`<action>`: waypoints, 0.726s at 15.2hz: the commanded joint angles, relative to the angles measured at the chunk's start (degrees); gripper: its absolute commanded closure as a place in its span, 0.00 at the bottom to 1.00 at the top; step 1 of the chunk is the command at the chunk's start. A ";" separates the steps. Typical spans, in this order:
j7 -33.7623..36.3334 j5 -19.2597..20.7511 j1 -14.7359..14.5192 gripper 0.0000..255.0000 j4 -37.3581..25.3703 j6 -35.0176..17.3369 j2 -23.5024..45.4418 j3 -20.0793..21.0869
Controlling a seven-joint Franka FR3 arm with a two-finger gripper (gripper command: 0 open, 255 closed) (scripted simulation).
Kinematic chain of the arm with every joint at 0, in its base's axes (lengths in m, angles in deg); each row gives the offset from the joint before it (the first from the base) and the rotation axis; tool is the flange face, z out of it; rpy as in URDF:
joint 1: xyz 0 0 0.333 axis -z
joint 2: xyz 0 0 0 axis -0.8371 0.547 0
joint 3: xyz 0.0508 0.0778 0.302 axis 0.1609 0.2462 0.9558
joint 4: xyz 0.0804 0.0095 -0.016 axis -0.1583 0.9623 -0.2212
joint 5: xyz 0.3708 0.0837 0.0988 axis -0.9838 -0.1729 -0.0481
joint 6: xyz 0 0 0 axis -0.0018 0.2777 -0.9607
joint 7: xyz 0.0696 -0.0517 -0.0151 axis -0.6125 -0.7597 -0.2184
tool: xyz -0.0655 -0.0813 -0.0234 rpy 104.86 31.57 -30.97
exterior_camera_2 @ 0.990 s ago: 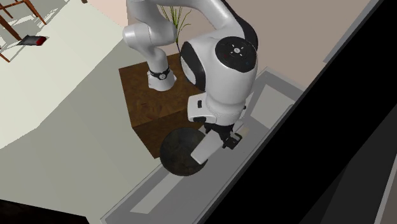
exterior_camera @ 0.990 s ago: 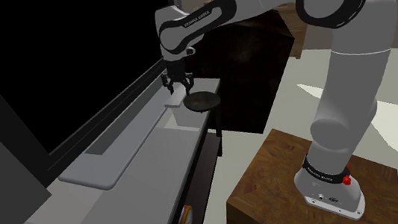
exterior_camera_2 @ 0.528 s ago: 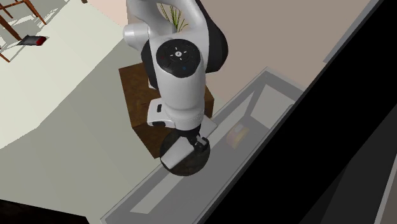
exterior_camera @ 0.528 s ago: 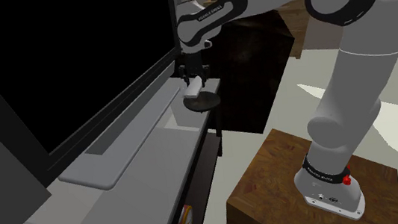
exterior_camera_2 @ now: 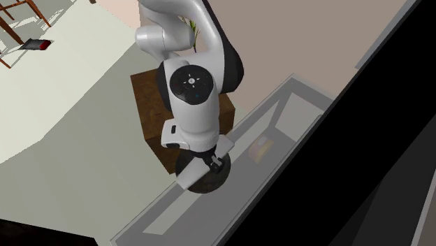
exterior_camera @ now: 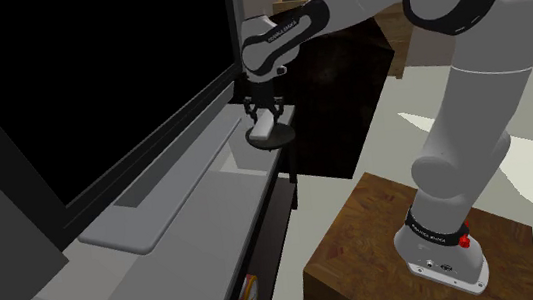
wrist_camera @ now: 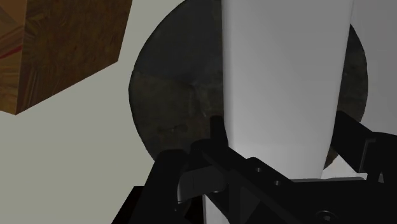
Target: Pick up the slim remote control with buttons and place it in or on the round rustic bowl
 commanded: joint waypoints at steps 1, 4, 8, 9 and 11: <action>0.03 0.21 0.03 1.00 0.83 -1.46 0.61 -0.07; 0.26 0.56 -0.03 1.00 2.03 -3.61 1.60 -0.10; 0.41 0.78 -0.06 1.00 2.67 -4.84 2.21 -0.13; 0.41 0.79 -0.06 1.00 2.67 -4.84 2.21 -0.13; 0.41 0.79 -0.06 1.00 2.67 -4.84 2.21 -0.13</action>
